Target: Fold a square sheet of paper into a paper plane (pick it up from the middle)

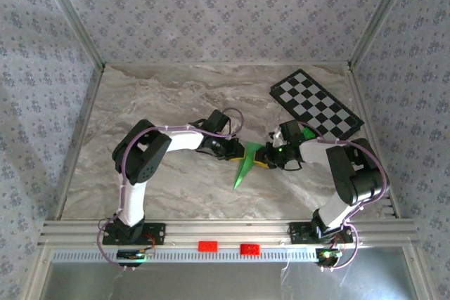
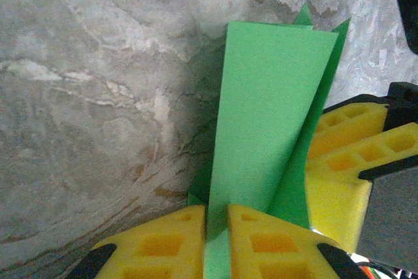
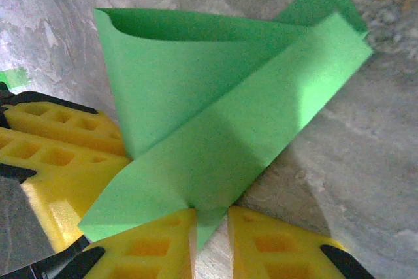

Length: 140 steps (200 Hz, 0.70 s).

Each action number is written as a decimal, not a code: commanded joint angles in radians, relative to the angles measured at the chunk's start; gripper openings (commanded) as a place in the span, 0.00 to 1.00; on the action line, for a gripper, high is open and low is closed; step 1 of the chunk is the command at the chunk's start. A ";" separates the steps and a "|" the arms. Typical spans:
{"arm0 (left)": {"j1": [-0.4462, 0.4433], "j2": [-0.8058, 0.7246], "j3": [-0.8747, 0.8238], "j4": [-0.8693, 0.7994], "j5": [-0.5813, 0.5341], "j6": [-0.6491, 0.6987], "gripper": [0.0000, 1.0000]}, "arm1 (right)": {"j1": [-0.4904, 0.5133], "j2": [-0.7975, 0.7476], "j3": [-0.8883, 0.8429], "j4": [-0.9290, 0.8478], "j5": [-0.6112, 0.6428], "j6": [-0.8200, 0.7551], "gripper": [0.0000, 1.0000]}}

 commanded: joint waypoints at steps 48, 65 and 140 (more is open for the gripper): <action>-0.013 -0.086 -0.038 0.058 -0.001 -0.003 0.04 | -0.016 -0.004 -0.004 -0.023 0.011 0.007 0.23; -0.016 -0.135 -0.062 0.063 -0.057 0.000 0.03 | -0.034 -0.044 -0.018 -0.016 0.000 0.024 0.26; -0.081 -0.306 -0.121 -0.050 -0.468 0.041 0.00 | -0.006 -0.177 0.023 0.034 -0.052 0.152 0.44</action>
